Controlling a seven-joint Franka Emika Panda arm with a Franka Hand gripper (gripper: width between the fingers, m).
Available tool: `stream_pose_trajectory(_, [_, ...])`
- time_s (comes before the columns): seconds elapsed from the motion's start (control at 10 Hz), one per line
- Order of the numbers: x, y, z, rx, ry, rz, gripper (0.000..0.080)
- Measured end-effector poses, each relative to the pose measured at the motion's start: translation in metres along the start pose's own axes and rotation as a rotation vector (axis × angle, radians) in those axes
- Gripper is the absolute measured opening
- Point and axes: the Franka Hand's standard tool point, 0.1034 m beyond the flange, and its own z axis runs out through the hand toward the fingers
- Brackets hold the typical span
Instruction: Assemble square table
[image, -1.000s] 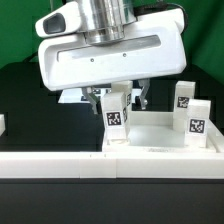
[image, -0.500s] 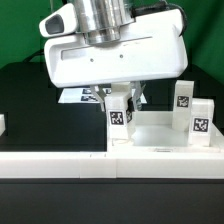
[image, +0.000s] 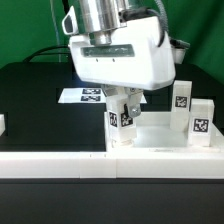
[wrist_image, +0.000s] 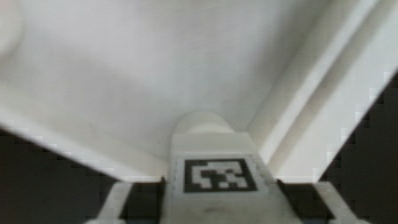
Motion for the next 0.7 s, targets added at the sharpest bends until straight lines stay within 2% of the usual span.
stream_pose_trajectory(0.1, [-0.0029,-0.0039,0.0019,0.026,-0.010,0.200,0.0290])
stream_pose_trajectory(0.2, [-0.0023,-0.0058,0.0026,0.066,-0.021,0.316,0.0290])
stream_pose_trajectory(0.5, [-0.0028,-0.0055,0.0025,0.069,-0.025,0.249,0.0291])
stream_pose_trajectory(0.6, [-0.0034,-0.0052,0.0020,0.063,-0.023,0.118,0.0478])
stream_pose_trajectory(0.7, [-0.0034,-0.0054,0.0006,0.048,-0.017,-0.082,0.0478])
